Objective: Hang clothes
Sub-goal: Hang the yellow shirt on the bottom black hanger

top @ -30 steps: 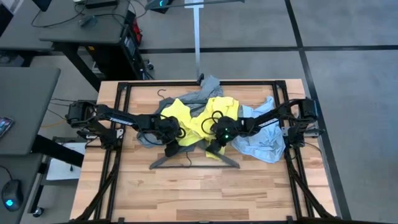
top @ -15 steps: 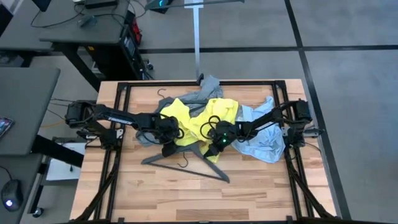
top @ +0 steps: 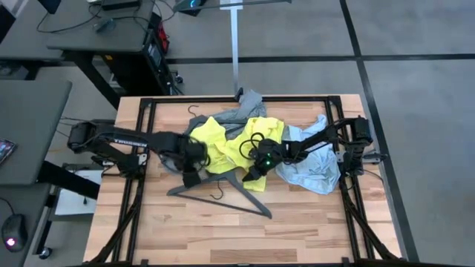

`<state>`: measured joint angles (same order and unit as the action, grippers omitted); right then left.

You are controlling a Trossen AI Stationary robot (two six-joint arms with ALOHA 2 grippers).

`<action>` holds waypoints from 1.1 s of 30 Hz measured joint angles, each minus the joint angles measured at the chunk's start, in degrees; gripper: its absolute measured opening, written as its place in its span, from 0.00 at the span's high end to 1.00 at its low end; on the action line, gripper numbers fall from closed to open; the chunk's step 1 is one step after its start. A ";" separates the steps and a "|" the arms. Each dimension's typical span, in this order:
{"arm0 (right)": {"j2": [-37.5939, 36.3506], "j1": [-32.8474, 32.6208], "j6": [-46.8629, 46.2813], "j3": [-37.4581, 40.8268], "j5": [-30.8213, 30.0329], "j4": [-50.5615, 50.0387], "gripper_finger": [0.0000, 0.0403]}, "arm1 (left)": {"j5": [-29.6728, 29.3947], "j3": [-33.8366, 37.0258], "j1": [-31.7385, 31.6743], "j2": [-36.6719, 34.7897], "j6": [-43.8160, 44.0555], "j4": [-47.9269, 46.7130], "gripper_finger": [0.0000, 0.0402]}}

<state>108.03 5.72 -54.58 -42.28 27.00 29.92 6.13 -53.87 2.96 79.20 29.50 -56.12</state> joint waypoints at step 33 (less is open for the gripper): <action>0.04 -0.04 4.06 0.02 -0.04 0.05 0.39 | -1.47 8.89 7.88 9.97 5.62 21.26 0.61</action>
<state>108.07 5.67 -50.52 -42.26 26.96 29.98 4.66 -44.97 10.84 89.17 35.12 -34.86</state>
